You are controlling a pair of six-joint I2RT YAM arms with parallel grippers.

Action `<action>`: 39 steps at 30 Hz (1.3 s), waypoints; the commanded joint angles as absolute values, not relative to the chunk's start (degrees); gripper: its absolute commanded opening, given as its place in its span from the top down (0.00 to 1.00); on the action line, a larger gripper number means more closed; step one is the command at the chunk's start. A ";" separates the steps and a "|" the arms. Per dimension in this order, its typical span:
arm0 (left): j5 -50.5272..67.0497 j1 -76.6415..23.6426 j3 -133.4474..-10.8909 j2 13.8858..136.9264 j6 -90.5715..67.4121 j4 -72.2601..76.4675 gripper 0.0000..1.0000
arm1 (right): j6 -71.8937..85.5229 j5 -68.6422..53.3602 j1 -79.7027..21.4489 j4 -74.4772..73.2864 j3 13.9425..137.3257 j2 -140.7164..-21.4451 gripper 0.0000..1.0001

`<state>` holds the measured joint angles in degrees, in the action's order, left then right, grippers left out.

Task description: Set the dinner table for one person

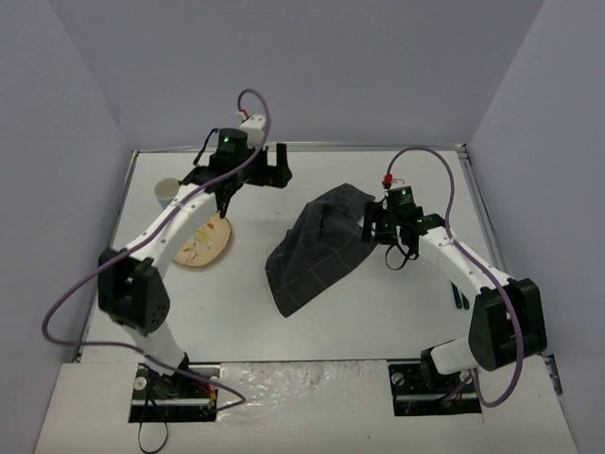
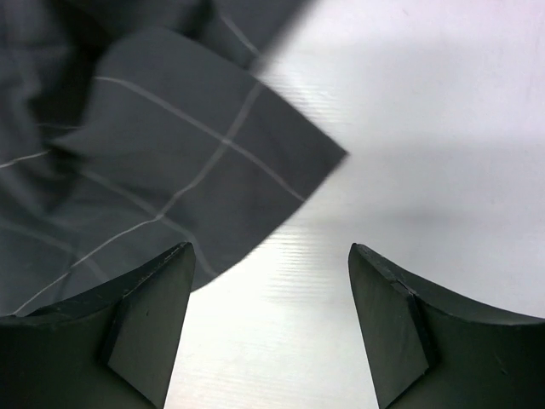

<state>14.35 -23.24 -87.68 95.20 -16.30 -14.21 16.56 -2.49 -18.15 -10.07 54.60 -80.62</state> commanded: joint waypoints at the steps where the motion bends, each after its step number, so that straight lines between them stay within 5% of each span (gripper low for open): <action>1: 18.27 -27.32 -101.64 105.77 -13.54 -13.01 0.03 | 20.12 -4.56 -14.96 -2.22 52.65 -85.05 0.31; 10: 17.81 -31.78 -116.89 125.12 -11.57 -9.06 0.03 | 22.33 -1.82 -14.09 8.95 50.13 -92.85 0.34; 20: 15.47 -33.22 -121.11 133.24 -11.77 -6.16 0.03 | 21.36 -2.11 -13.71 12.92 48.87 -96.50 0.37; 25: 12.09 -33.98 -123.43 138.04 -12.05 -7.07 0.14 | 21.79 -2.37 -13.63 14.16 48.45 -99.34 0.38; 30: 9.99 -34.19 -121.17 138.74 -12.64 -5.89 0.37 | 21.82 -3.24 -13.62 14.60 48.78 -100.96 0.52; 33: 7.94 -34.06 -117.89 137.96 -12.88 -4.49 0.66 | 22.84 -2.57 -13.62 14.68 47.91 -100.02 0.79; 37: 4.38 -33.47 -113.84 135.71 -13.33 -2.48 1.00 | 22.98 -0.19 -13.53 12.79 46.45 -95.70 1.00; 39: 2.07 -32.87 -111.93 133.73 -14.85 -2.43 1.00 | 23.83 0.31 -13.38 11.69 45.47 -93.08 1.00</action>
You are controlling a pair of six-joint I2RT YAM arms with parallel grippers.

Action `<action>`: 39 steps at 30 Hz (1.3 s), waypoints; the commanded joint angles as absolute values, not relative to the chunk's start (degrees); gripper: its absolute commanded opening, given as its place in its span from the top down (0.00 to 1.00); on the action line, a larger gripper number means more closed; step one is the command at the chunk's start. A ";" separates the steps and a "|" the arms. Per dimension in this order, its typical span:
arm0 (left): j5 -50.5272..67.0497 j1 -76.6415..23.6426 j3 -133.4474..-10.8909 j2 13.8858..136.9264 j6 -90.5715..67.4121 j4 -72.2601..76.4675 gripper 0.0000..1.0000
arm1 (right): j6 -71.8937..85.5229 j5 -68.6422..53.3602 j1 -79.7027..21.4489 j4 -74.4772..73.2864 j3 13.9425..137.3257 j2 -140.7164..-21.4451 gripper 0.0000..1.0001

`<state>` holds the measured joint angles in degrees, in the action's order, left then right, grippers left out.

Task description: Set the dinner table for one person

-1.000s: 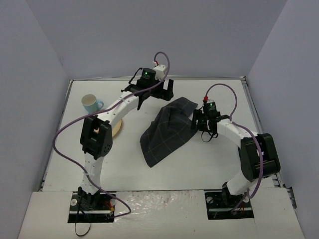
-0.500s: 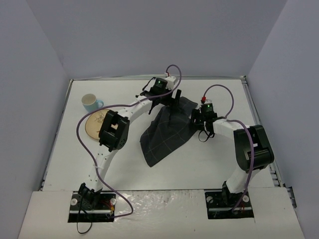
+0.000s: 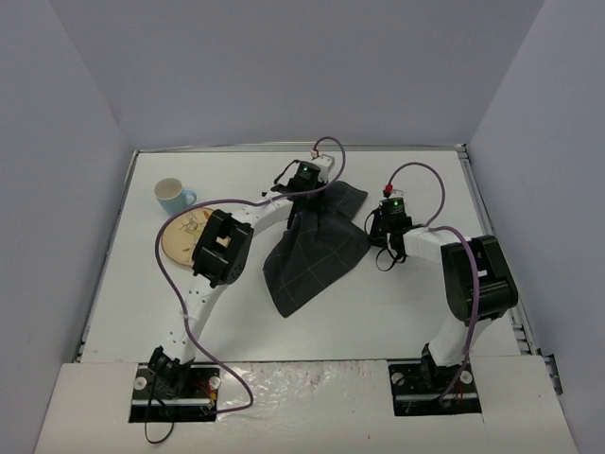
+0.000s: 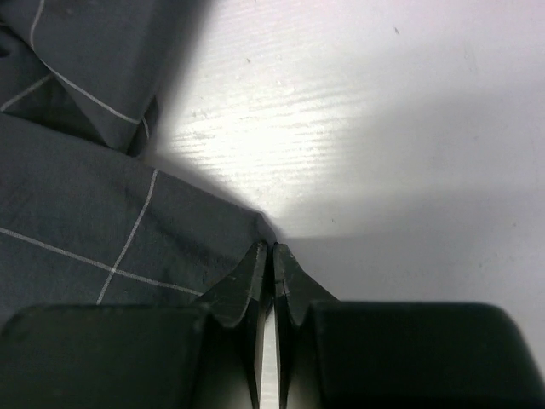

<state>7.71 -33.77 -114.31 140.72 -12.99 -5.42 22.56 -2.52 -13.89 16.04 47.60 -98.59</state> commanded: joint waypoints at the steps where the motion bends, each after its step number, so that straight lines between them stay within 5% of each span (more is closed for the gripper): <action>1: 1.23 -32.34 -110.76 132.55 -15.92 -2.19 1.00 | 24.22 1.28 -13.23 11.15 44.98 -91.80 1.00; 14: -10.04 -30.50 -79.07 108.30 -43.69 -9.58 0.95 | 26.19 2.29 -12.13 1.06 39.21 -78.76 1.00; 21: -8.09 -28.76 -80.89 104.55 -29.93 -7.56 0.26 | 25.05 1.02 -11.87 0.44 38.60 -77.52 1.00; 23: -3.66 -27.42 -84.59 106.02 -21.97 -6.20 0.16 | 23.91 0.62 -11.87 0.44 39.13 -77.45 1.00; 39: 34.92 -23.64 -121.84 134.45 7.07 -18.97 0.21 | 21.16 -3.27 -11.95 1.23 42.23 -76.90 1.00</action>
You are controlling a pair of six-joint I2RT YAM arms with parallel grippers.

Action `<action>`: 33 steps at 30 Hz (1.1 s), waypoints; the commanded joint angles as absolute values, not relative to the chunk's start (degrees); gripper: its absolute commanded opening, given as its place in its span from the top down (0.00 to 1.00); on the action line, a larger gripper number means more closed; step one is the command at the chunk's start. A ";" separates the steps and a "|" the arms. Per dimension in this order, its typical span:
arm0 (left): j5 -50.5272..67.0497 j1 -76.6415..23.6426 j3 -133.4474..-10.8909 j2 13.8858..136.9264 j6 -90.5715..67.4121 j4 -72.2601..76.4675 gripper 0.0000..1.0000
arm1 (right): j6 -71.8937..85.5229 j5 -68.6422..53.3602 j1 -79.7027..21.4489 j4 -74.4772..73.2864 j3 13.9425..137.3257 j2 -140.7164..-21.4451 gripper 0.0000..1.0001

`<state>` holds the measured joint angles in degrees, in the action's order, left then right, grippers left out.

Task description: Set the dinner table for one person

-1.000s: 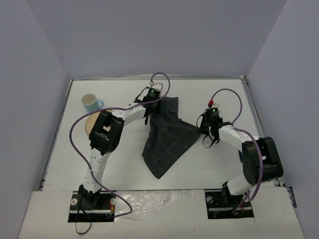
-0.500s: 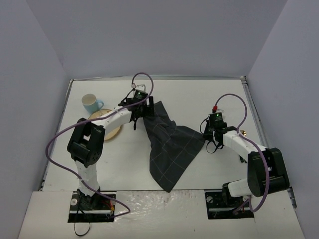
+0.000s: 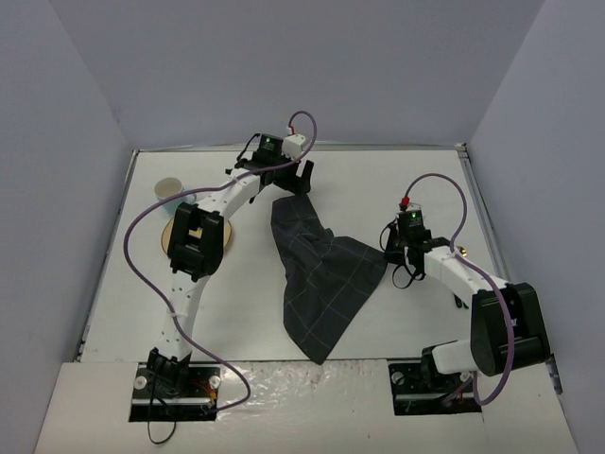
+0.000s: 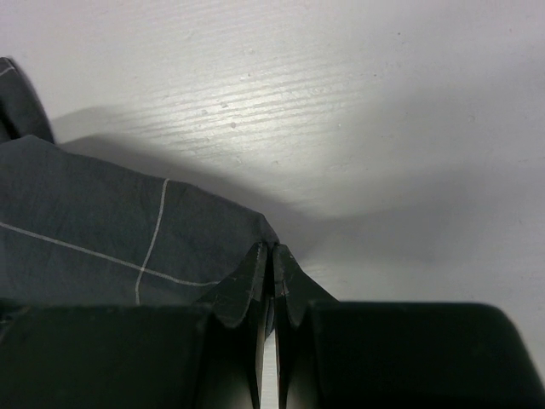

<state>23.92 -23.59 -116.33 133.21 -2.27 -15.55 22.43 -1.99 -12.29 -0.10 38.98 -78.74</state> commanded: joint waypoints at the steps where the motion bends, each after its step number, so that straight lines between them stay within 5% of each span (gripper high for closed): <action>1: 35.30 -23.63 -123.23 135.21 7.61 -19.26 0.21 | 21.07 -3.37 -11.97 1.23 42.38 -76.89 1.00; 20: 38.71 -23.12 -125.38 142.16 13.05 -22.43 0.26 | 21.44 -4.56 -12.04 1.73 41.43 -76.80 1.00; 30: 39.48 -22.97 -127.38 145.03 11.50 -23.25 0.47 | 22.24 -4.42 -12.13 2.11 40.63 -76.07 1.00; 33: 38.76 -22.94 -129.36 146.07 10.63 -23.90 0.66 | 22.41 -4.39 -12.13 2.11 40.78 -75.67 1.00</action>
<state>37.76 -23.38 -125.64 145.06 11.55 -22.39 21.63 -3.95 -12.29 -0.03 39.88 -78.51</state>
